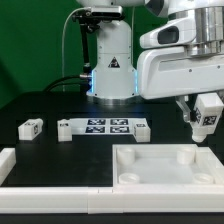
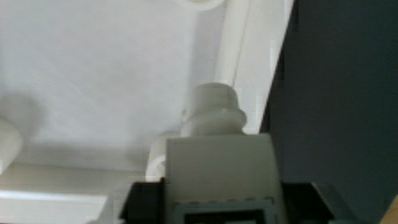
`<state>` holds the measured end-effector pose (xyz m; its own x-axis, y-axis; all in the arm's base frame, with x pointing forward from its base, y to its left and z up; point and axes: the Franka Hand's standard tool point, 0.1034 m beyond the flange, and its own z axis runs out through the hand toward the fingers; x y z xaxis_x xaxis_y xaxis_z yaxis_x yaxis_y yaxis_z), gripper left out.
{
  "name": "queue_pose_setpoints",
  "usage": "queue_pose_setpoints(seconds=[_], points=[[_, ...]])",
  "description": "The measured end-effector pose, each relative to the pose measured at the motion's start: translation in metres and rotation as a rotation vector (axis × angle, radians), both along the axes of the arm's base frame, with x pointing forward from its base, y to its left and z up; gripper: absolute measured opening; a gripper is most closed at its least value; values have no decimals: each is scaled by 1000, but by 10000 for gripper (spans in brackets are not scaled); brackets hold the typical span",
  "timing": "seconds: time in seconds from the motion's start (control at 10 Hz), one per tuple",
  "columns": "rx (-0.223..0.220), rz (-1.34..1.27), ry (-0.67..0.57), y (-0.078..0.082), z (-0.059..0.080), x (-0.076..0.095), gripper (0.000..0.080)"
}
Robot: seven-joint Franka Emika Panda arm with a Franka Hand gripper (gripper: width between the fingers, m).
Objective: Assemble one leg
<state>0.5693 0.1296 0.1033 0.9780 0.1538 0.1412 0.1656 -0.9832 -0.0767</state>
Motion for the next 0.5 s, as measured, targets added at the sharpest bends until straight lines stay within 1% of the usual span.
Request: queue_pose_setpoints(seconds=[0.2,0.3,0.4,0.5], points=[[6,-4,-47,0,0,3,290],[19,-11,-146,0,3,8,290],[26,-15,-203,-2,0,6,290],[26,-10,-210,-2,-4,8,290]])
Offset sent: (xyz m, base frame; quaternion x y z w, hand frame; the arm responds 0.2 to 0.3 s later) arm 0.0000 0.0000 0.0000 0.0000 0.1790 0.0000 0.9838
